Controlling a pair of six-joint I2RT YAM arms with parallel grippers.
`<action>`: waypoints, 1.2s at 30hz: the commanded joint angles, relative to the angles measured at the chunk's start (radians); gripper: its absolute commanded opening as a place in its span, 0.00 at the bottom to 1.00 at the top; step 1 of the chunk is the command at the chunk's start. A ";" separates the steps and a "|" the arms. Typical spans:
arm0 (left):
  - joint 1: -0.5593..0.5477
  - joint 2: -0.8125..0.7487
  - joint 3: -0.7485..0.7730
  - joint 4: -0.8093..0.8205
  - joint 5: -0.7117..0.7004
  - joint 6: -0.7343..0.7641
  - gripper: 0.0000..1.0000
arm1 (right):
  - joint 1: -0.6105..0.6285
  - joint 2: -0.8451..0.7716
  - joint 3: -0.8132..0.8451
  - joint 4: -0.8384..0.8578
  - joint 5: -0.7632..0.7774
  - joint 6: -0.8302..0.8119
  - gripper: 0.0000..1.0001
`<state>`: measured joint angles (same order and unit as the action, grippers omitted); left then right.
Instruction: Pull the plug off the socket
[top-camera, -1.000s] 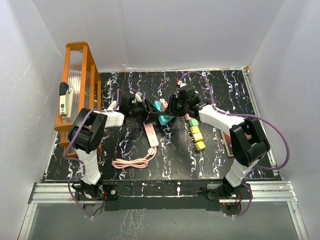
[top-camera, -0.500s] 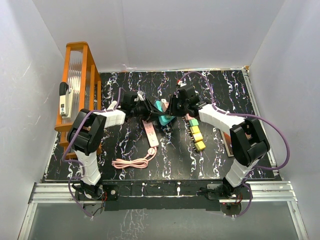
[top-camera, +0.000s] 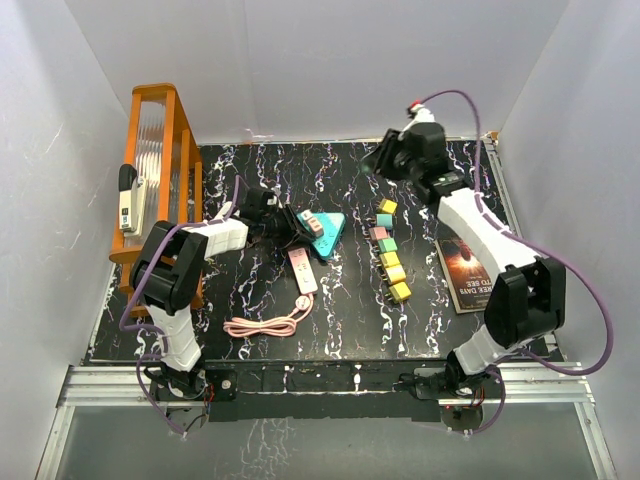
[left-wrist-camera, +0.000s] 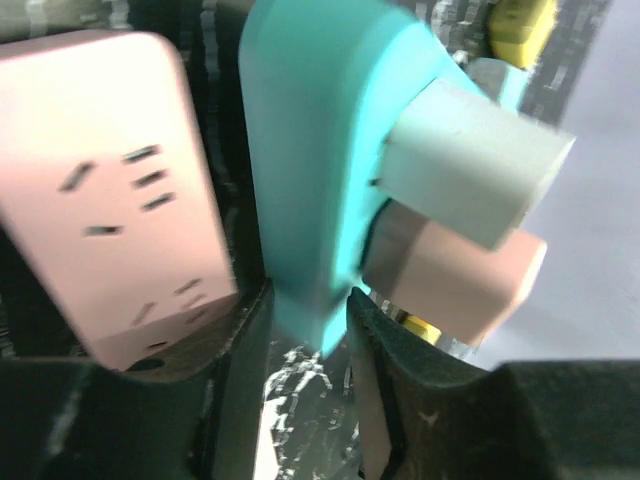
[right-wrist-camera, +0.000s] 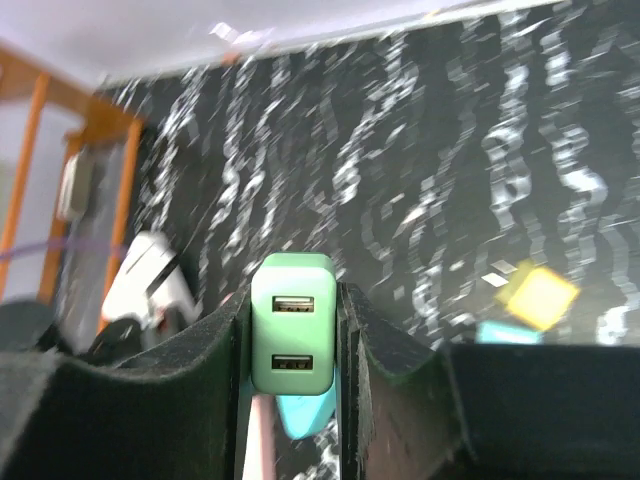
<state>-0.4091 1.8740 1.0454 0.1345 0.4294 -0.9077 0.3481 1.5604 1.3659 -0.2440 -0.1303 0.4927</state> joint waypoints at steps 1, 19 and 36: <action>0.007 -0.059 -0.022 -0.073 0.006 0.037 0.00 | -0.169 0.104 0.002 0.152 -0.022 -0.004 0.00; 0.007 -0.180 -0.001 -0.151 0.068 0.137 0.07 | -0.306 0.605 0.136 0.347 -0.269 0.084 0.09; 0.016 -0.334 -0.002 -0.292 -0.018 0.222 0.36 | -0.287 0.473 0.291 -0.144 -0.069 -0.136 0.67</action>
<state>-0.4068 1.6096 1.0363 -0.1043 0.4358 -0.7136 0.0448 2.1620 1.6066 -0.2775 -0.2901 0.4580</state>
